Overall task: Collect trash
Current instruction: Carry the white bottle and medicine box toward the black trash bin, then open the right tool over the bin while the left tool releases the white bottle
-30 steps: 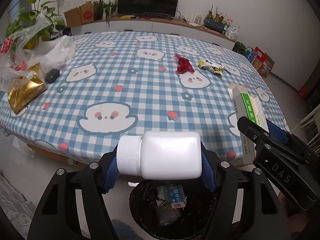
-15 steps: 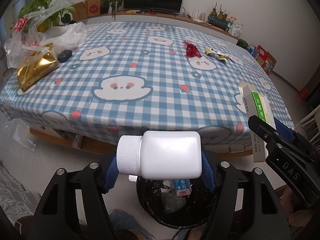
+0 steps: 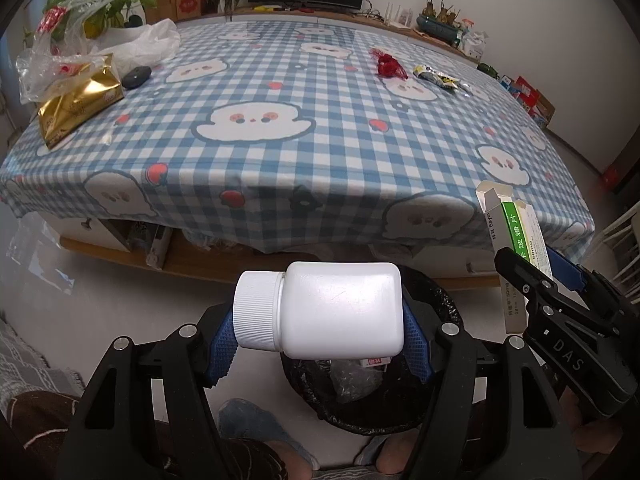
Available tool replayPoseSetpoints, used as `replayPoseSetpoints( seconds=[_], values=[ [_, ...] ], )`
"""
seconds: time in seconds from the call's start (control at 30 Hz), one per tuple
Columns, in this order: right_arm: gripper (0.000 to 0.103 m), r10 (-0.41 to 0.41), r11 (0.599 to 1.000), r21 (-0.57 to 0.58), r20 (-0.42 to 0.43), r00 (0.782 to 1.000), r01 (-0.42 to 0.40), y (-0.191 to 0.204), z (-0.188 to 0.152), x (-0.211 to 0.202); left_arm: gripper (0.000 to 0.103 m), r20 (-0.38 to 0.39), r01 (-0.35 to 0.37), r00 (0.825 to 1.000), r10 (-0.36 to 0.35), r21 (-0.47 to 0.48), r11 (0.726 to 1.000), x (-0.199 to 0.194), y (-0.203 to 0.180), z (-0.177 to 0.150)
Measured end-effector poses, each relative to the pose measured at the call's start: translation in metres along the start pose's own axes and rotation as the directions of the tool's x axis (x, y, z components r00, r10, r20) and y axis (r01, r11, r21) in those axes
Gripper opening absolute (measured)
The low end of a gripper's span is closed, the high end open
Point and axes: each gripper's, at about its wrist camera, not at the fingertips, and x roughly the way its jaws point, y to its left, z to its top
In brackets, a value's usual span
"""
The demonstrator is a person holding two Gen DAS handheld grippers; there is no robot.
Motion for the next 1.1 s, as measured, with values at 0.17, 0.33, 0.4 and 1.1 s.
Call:
replayPoseSetpoints(
  seconds=[0.17,0.33,0.4,1.1],
  values=[
    [0.058,0.005,1.0,0.004,-0.027,1.0,-0.005,-0.001,-0.013,0.011,0.066,-0.005,-0.001,1.0,0.001,0.0,1.0,0.004,0.003,-0.003],
    [0.058,-0.005,1.0,-0.007,-0.061,0.998,0.004,-0.003,-0.022,0.029,0.066,-0.012,-0.001,1.0,0.001,0.004,1.0,0.014,0.004,-0.005],
    [0.058,-0.004,1.0,-0.003,-0.073,0.997,0.003,-0.004,-0.025,0.035,0.066,-0.02,-0.005,1.0,0.005,0.005,1.0,0.021,0.006,-0.005],
    [0.06,0.021,0.999,-0.023,-0.17,0.985,-0.025,0.003,-0.037,0.089,0.066,-0.13,-0.045,0.991,0.042,-0.021,0.999,0.093,0.024,-0.014]
  ],
)
